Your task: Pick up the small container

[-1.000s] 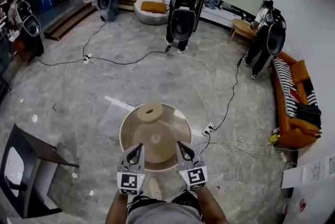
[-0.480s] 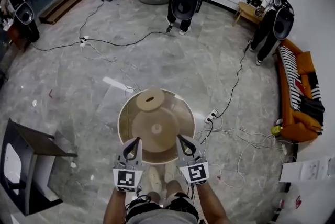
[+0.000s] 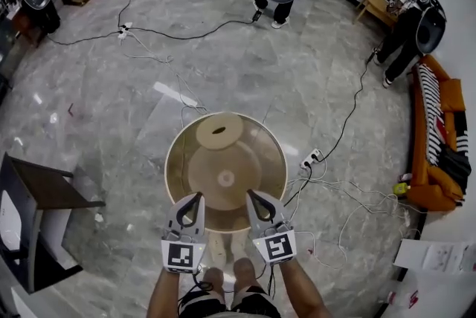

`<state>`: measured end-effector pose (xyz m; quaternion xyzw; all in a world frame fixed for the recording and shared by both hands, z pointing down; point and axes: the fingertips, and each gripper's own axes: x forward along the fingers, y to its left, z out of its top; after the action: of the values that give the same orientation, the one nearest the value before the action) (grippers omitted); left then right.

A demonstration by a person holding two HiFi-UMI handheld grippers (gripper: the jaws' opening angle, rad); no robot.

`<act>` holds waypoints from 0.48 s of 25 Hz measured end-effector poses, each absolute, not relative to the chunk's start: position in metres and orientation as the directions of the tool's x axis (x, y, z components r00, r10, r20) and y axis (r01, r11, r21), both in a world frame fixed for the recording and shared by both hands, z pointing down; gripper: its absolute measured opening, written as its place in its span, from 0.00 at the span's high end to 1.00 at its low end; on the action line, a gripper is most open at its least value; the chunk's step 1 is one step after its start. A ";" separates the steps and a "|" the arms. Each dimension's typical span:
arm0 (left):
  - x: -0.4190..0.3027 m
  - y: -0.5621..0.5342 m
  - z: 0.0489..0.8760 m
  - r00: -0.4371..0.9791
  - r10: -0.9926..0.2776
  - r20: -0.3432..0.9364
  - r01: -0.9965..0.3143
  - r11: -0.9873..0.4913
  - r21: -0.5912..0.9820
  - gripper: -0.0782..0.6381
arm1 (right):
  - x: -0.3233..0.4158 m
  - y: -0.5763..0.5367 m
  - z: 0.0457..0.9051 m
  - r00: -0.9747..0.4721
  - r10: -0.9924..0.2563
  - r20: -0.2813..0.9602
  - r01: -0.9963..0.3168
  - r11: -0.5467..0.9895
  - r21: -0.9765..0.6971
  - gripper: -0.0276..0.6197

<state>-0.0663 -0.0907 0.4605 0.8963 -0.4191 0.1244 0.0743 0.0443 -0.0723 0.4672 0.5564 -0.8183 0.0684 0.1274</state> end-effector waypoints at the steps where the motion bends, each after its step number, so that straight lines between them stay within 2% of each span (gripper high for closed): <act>1: -0.064 -0.096 0.468 0.611 -0.735 0.294 -0.777 -0.628 0.045 0.87 | 0.045 -0.079 0.477 -0.355 -0.888 0.290 -0.925 0.379 0.027 0.96; 12: -0.053 -0.132 0.572 0.565 -0.741 0.363 -0.814 -0.573 0.095 0.87 | 0.046 -0.119 0.591 -0.423 -0.832 0.359 -0.895 0.445 -0.025 0.96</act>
<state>-0.0534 -0.1324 0.5723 0.8754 -0.4441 0.1430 0.1270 0.0462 -0.1189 0.5905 0.5160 -0.8368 0.1069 0.1489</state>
